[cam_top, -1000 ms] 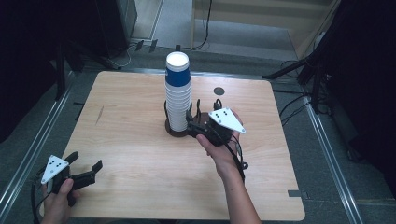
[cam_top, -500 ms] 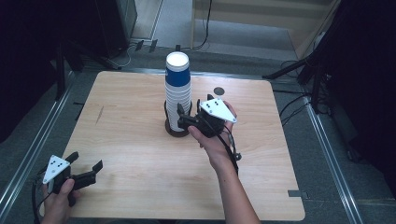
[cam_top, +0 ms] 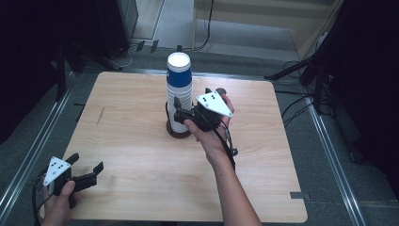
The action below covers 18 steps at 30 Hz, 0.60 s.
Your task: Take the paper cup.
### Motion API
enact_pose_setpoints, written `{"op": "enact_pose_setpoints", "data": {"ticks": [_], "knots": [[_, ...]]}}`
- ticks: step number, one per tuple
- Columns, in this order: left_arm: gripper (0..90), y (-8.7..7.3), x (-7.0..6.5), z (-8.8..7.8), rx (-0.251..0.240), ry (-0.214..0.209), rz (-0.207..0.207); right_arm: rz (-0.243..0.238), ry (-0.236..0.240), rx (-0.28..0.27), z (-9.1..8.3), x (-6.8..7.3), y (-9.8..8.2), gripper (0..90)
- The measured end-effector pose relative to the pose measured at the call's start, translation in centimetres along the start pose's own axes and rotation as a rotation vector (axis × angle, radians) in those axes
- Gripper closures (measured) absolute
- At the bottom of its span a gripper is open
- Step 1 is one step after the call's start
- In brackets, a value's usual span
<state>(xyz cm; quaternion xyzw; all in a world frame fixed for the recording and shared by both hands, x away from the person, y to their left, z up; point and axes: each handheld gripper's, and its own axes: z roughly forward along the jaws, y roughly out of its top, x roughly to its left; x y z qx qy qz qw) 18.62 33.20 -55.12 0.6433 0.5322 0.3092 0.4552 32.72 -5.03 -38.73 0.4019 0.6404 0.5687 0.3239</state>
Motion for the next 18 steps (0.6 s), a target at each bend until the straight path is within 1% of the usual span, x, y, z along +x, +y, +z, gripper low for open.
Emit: {"op": "enact_pose_setpoints", "data": {"ticks": [7, 11, 18], "knots": [[4.3, 0.0, -0.1, 0.0, -0.001, 0.004, 0.018, 0.007, -0.001, -0.007, 0.9, 0.1, 0.6, 3.2], [4.3, 0.0, -0.1, 0.0, -0.002, 0.003, 0.010, 0.009, 0.001, -0.004, 1.4, 0.2, 0.7, 3.3], [4.3, 0.0, -0.1, 0.0, -0.001, 0.004, 0.015, 0.014, 0.003, -0.003, 2.2, 0.5, 0.9, 3.5]]}}
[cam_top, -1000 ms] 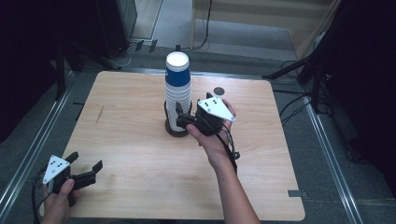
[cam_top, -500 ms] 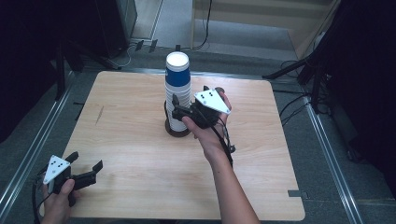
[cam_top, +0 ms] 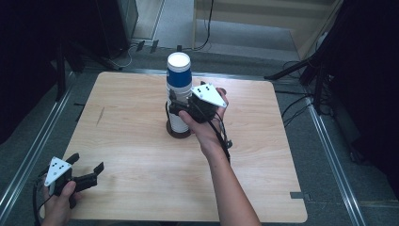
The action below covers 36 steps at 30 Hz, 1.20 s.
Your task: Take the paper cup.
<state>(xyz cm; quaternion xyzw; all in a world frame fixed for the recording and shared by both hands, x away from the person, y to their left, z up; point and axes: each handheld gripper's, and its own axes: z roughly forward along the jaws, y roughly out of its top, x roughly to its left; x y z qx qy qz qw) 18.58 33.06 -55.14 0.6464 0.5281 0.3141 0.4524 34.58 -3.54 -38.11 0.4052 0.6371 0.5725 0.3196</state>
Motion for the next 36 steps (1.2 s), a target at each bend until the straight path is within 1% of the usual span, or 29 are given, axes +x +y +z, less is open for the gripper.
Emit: {"op": "enact_pose_setpoints", "data": {"ticks": [3, 9, 14, 15, 17, 18, 20, 25, 27, 28, 35, 36], "knots": [[4.3, 0.0, 0.0, 0.0, 0.002, 0.000, 0.003, 0.006, -0.002, 0.004, 0.5, 0.1, 0.1, 3.8], [4.3, 0.0, 0.0, 0.0, 0.002, 0.000, 0.004, -0.003, -0.005, 0.008, 1.4, 0.5, 0.3, 3.9], [4.3, 0.0, 0.0, 0.0, 0.003, 0.001, 0.005, 0.014, -0.002, -0.006, 2.0, 0.9, 0.5, 2.7], [4.3, 0.0, 0.0, 0.0, 0.003, 0.001, 0.005, 0.006, -0.015, -0.004, 2.3, 1.1, 0.6, 2.6], [4.3, 0.0, 0.0, 0.0, 0.003, 0.000, 0.005, -0.002, -0.020, 0.000, 2.4, 1.2, 0.6, 2.6], [4.3, 0.0, -0.1, 0.0, 0.002, 0.000, 0.006, -0.018, -0.033, 0.002, 2.7, 1.5, 0.7, 2.6], [4.3, 0.0, -0.1, 0.0, 0.002, 0.000, 0.006, -0.021, -0.039, 0.003, 3.0, 1.6, 0.8, 2.6], [4.3, 0.0, 0.0, 0.0, 0.003, 0.000, 0.006, -0.014, -0.043, -0.001, 3.5, 1.5, 1.0, 3.0], [4.3, 0.0, -0.1, 0.0, 0.002, 0.000, 0.006, -0.014, -0.043, -0.001, 3.7, 1.5, 1.1, 3.3], [4.3, 0.0, -0.1, 0.0, 0.003, 0.000, 0.006, -0.023, -0.050, 0.000, 3.9, 1.4, 1.2, 3.3], [4.3, 0.0, 0.0, 0.0, 0.003, 0.000, 0.006, -0.020, -0.043, -0.003, 4.3, 1.6, 1.3, 4.3], [4.3, 0.0, 0.0, 0.0, 0.003, 0.000, 0.007, -0.017, -0.040, -0.004, 4.5, 1.6, 1.4, 6.0]]}}
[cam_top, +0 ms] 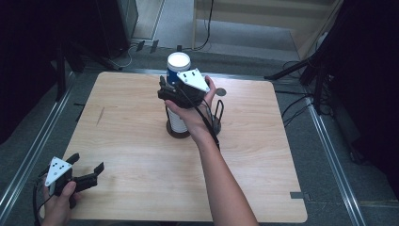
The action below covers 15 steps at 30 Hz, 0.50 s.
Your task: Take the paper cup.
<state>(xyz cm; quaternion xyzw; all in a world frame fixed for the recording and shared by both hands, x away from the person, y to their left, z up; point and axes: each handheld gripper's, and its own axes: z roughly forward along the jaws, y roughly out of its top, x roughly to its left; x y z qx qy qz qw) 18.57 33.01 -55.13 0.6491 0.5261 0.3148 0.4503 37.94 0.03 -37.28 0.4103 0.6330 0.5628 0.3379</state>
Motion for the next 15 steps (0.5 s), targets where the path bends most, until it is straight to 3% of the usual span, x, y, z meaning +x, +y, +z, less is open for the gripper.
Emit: {"op": "enact_pose_setpoints", "data": {"ticks": [5, 15], "knots": [[4.3, 0.00, -0.01, 0.02, 0.000, -0.001, 0.000, 0.004, -0.008, -0.001, 0.19, 0.00, 0.07, 12.5], [4.3, 0.02, 0.01, 0.02, 0.001, -0.001, -0.001, -0.004, -0.013, 0.018, 0.28, -0.40, -0.28, 15.6]]}}
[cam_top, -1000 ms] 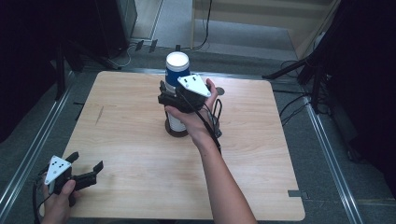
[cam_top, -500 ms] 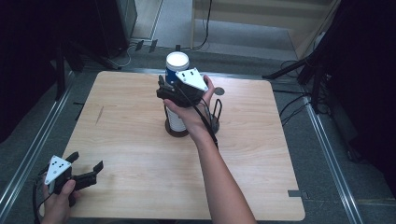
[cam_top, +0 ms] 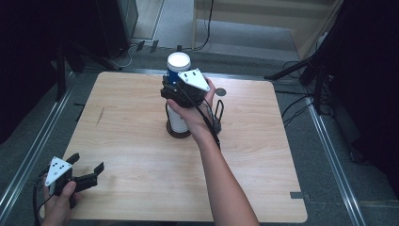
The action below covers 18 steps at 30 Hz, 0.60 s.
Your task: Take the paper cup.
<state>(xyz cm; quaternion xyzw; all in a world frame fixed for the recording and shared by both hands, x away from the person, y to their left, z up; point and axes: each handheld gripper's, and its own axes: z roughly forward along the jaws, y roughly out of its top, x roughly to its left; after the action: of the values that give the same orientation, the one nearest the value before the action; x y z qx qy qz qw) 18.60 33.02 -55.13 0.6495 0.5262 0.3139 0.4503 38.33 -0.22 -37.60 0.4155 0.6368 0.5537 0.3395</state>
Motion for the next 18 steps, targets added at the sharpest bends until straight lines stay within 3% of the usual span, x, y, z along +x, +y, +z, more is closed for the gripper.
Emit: {"op": "enact_pose_setpoints", "data": {"ticks": [18], "knots": [[4.4, -0.01, 0.05, -0.01, -0.004, -0.002, -0.005, -0.004, 0.023, -0.025, -0.15, -0.18, 0.27, 18.7]]}}
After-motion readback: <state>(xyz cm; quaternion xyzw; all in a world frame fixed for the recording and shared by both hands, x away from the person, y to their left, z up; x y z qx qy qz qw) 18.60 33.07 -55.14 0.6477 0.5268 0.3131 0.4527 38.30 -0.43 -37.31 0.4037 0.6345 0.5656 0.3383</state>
